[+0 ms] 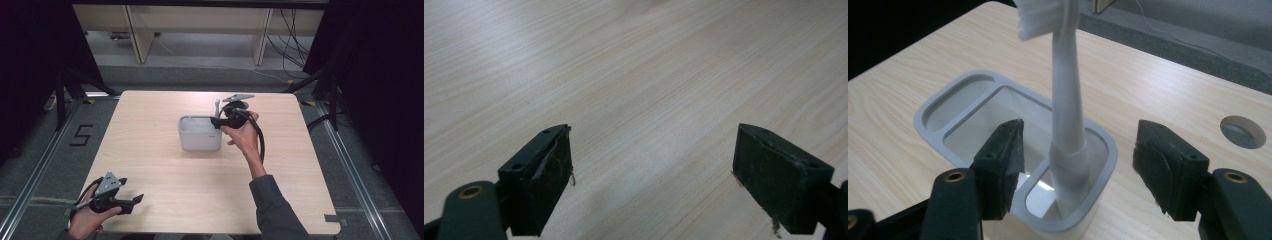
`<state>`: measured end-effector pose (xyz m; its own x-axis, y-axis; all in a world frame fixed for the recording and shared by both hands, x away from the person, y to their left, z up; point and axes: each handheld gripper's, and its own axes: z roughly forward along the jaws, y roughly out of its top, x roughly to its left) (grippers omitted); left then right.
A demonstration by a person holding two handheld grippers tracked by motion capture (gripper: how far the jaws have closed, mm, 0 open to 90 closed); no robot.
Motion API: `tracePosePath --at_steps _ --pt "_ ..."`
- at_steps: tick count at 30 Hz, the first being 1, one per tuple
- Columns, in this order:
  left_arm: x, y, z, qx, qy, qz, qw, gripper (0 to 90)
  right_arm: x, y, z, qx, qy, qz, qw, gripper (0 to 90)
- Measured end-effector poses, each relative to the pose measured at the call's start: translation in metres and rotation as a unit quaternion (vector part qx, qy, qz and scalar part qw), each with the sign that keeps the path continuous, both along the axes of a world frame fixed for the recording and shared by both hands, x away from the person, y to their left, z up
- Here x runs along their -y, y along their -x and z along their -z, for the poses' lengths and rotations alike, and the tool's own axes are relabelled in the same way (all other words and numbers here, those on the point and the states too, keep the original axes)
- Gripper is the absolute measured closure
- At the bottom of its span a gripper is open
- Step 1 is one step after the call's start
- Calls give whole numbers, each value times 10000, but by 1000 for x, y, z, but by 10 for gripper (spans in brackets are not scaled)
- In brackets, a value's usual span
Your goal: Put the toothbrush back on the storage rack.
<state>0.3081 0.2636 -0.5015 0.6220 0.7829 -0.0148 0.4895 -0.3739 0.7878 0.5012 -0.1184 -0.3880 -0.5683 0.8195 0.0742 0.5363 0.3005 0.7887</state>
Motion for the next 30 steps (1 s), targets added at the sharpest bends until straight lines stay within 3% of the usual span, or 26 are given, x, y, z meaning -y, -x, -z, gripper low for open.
tracePosePath --at_steps 7,8,9,12,19,30 --pt "0 0 0 5 19 9 10000 156 15 10 0 105 -163 -42 9998 343" --pt "-1 -1 0 -6 -54 44 10000 156 17 12 0 44 -270 3 9996 337" --pt "-1 -1 0 -12 -56 41 10000 156 20 13 1 149 -231 -49 9996 333" --pt "-1 -1 0 -2 -109 26 9999 156 24 20 1 49 -299 16 9995 321" --pt "1 -1 1 13 -35 23 10000 156 38 37 6 88 -444 -79 9989 298" --pt "1 -2 2 -47 -106 41 9999 156 58 68 22 -2 -696 -107 9975 266"
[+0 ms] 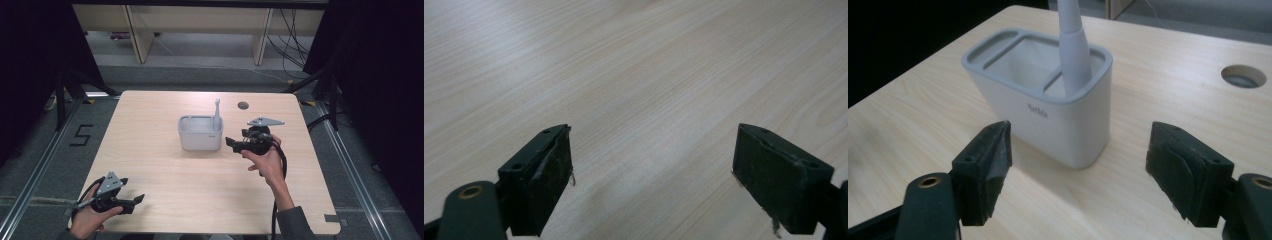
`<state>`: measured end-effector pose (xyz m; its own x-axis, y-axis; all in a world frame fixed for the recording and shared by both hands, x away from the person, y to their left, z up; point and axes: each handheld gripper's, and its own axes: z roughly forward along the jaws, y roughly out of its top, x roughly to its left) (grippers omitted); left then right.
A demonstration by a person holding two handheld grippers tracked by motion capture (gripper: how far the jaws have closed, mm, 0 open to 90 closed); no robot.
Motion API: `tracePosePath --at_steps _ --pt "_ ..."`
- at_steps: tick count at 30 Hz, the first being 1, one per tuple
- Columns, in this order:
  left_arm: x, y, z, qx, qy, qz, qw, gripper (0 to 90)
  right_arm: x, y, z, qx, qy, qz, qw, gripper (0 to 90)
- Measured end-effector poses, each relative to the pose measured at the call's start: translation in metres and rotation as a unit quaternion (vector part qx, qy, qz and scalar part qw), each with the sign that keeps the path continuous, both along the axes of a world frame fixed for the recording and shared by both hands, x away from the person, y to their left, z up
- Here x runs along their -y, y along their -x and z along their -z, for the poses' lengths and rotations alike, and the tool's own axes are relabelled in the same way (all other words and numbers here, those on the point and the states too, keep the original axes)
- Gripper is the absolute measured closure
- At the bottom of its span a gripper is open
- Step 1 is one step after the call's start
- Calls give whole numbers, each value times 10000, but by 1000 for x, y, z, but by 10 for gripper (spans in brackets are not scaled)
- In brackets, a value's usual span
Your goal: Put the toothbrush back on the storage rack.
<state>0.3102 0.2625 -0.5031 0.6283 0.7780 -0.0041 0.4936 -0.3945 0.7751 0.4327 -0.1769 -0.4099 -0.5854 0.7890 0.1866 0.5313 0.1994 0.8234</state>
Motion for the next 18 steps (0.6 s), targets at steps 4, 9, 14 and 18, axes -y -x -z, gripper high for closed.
tracePosePath --at_steps 4,9,14,18 --pt "1 0 1 43 89 -7 10000 156 5 7 2 -117 40 29 9999 265" --pt "0 0 -1 -3 -17 31 10000 156 8 15 8 -102 37 -25 9999 259" --pt "1 0 0 3 40 17 10000 157 10 21 12 -136 24 -33 9999 258" --pt "1 0 0 2 39 16 10000 156 13 26 13 -41 129 -101 9999 256"
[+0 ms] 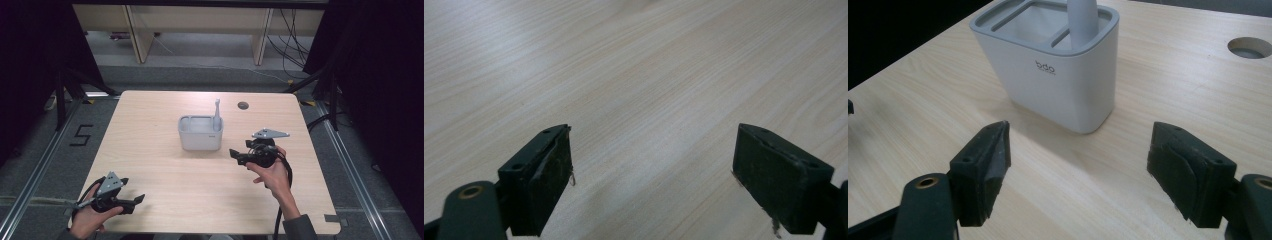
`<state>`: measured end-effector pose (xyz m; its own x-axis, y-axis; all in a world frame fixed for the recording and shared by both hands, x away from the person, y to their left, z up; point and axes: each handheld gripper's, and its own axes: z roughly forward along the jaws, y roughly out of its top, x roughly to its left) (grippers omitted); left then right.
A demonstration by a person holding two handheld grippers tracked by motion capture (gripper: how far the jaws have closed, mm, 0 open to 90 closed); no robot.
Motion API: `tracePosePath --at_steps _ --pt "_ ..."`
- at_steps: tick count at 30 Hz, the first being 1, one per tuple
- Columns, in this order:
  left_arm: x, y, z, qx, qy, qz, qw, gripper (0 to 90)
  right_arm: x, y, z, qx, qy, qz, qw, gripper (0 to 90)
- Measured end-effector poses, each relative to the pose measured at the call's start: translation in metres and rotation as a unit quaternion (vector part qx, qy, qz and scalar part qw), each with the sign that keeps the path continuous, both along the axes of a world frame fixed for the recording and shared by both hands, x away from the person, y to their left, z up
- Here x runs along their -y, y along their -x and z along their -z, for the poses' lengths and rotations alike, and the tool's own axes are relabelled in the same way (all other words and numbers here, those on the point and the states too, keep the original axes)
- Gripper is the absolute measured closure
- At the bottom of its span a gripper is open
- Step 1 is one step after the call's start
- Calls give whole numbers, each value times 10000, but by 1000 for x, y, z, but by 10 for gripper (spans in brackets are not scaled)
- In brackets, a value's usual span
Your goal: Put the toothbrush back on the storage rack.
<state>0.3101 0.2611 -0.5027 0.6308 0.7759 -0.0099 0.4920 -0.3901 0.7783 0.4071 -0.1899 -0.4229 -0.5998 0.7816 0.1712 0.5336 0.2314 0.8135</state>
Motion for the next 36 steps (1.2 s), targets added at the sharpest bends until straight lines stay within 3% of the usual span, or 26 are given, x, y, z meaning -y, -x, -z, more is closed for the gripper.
tracePosePath --at_steps 4,6,9,10,11,13,14,16,22,23,24,27,28,36 --pt "-1 -1 0 10 -118 18 9999 156 -2 5 0 -92 -167 91 9998 254" --pt "0 0 0 -1 -7 8 10000 156 -1 7 2 -103 -151 -28 9998 241" --pt "-1 -1 0 17 -109 18 9999 156 -2 10 3 -158 -162 48 9997 225" --pt "-1 -1 0 8 -106 20 9999 156 -1 9 4 -52 -116 -26 9999 222" --pt "0 0 0 9 5 15 10000 156 -2 12 6 -116 -137 -4 9998 197" --pt "0 0 0 14 9 15 10000 155 -3 13 7 -147 -166 -24 9998 185" --pt "0 0 0 12 -2 18 10000 155 -1 13 8 -44 -56 -67 10000 178" --pt "0 0 0 13 2 14 10000 154 -2 16 11 -106 -180 -53 9998 172" --pt "0 0 0 4 -6 14 10000 154 -2 19 17 13 -133 -145 9998 168" --pt "-1 -1 0 6 -110 28 9999 154 -3 21 18 -87 -193 -135 9997 168" --pt "0 0 0 -2 -49 11 10000 154 -3 22 19 -130 -205 -104 9997 168" --pt "0 0 0 3 -57 11 10000 154 -2 24 23 -45 -95 -134 9999 169" --pt "-1 0 0 5 -101 17 9999 153 -3 27 26 -178 -156 -95 9997 170" --pt "0 0 0 3 -28 12 10000 153 -3 33 35 -232 -30 -156 9996 172"
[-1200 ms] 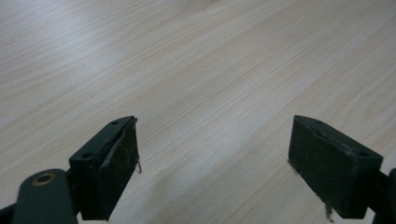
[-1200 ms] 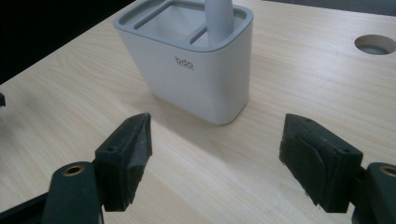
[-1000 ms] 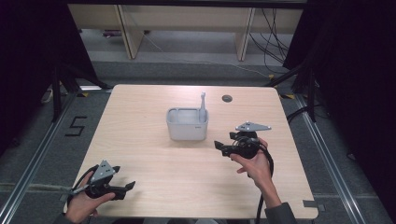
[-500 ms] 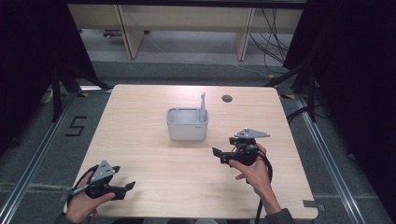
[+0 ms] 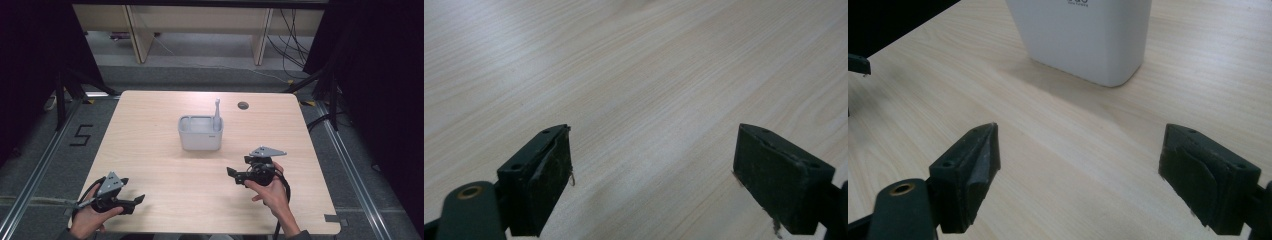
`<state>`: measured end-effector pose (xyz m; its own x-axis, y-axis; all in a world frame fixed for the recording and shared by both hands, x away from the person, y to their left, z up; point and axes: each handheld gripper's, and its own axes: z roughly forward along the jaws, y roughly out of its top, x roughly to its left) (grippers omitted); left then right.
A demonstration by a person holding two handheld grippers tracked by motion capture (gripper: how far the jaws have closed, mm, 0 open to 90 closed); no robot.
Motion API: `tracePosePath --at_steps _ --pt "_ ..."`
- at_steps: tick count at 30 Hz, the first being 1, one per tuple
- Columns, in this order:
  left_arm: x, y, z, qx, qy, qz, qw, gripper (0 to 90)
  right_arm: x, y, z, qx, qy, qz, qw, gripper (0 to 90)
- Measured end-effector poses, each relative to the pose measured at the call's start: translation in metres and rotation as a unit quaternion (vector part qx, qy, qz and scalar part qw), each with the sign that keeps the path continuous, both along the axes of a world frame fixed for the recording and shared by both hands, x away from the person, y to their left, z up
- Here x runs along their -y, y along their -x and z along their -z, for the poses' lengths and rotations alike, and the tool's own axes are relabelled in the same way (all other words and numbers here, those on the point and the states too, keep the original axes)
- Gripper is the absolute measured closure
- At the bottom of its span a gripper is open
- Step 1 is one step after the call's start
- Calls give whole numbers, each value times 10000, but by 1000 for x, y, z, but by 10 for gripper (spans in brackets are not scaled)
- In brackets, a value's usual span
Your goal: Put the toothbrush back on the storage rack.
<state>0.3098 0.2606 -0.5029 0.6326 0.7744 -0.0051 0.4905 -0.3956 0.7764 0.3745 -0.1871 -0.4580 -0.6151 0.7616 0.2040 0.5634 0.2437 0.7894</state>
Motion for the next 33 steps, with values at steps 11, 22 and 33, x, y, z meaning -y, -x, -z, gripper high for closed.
tracePosePath --at_steps 11,22,33 --pt "0 0 0 47 1 13 10000 151 -1 10 11 -143 -72 -14 9999 172" --pt "0 0 0 63 -20 21 10000 150 2 22 23 -188 80 -74 9998 173" --pt "-1 0 -1 73 -67 70 9999 150 8 35 32 -328 58 -71 9994 165"
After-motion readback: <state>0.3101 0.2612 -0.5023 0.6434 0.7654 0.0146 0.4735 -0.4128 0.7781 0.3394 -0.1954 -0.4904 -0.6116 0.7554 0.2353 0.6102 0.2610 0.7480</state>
